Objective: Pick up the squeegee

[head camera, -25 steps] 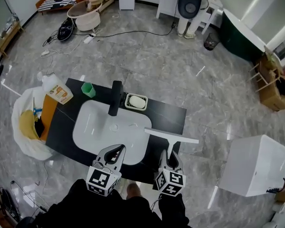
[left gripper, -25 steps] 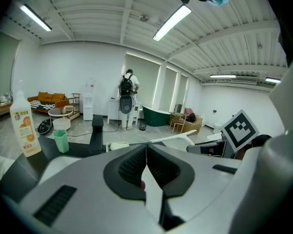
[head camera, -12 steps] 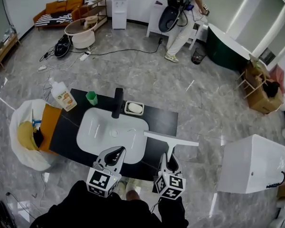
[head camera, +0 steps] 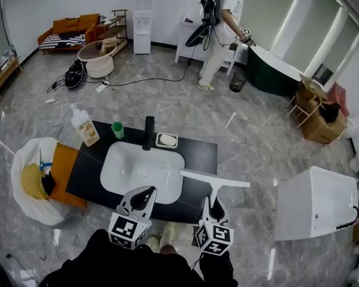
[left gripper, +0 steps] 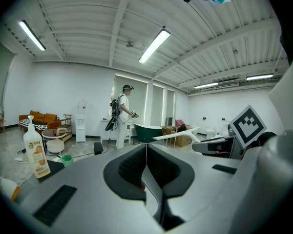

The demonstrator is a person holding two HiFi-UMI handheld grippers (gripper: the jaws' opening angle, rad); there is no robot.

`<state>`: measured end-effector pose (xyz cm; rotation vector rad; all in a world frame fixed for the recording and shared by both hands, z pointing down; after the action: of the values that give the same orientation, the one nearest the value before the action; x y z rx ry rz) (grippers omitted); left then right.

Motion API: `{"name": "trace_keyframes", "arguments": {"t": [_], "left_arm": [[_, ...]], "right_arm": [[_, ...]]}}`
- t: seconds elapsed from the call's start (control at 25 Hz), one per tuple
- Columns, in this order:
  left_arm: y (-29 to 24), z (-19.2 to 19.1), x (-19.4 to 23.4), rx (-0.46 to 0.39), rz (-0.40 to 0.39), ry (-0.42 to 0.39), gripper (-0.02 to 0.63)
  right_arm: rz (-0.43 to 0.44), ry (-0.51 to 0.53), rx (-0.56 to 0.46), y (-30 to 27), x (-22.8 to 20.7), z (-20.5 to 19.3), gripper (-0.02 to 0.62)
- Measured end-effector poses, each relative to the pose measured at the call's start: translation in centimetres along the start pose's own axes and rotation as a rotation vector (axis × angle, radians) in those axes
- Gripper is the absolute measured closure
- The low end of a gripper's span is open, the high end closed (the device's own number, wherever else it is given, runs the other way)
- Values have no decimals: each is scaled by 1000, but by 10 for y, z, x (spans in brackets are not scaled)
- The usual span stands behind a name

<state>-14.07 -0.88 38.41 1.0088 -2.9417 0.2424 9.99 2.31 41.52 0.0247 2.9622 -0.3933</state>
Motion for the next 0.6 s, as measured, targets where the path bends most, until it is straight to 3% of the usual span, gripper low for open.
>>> {"name": "trace_keyframes", "arguments": {"t": [0.6], "left_arm": [[65,-2,-22,-35,-34,-26,581]], "right_arm": [[-14,13,-52,82,29,-10,494]]}}
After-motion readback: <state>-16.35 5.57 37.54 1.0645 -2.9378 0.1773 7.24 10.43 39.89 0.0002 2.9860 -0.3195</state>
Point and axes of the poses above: the fingertips, and each gripper's own axes: y backward along the fingers, x to its left, z out of its top, the point moved 8 cm from there along y, backward along the fingers, and after that the axes turned 5 degrees about -x, right-handed, at the moved point
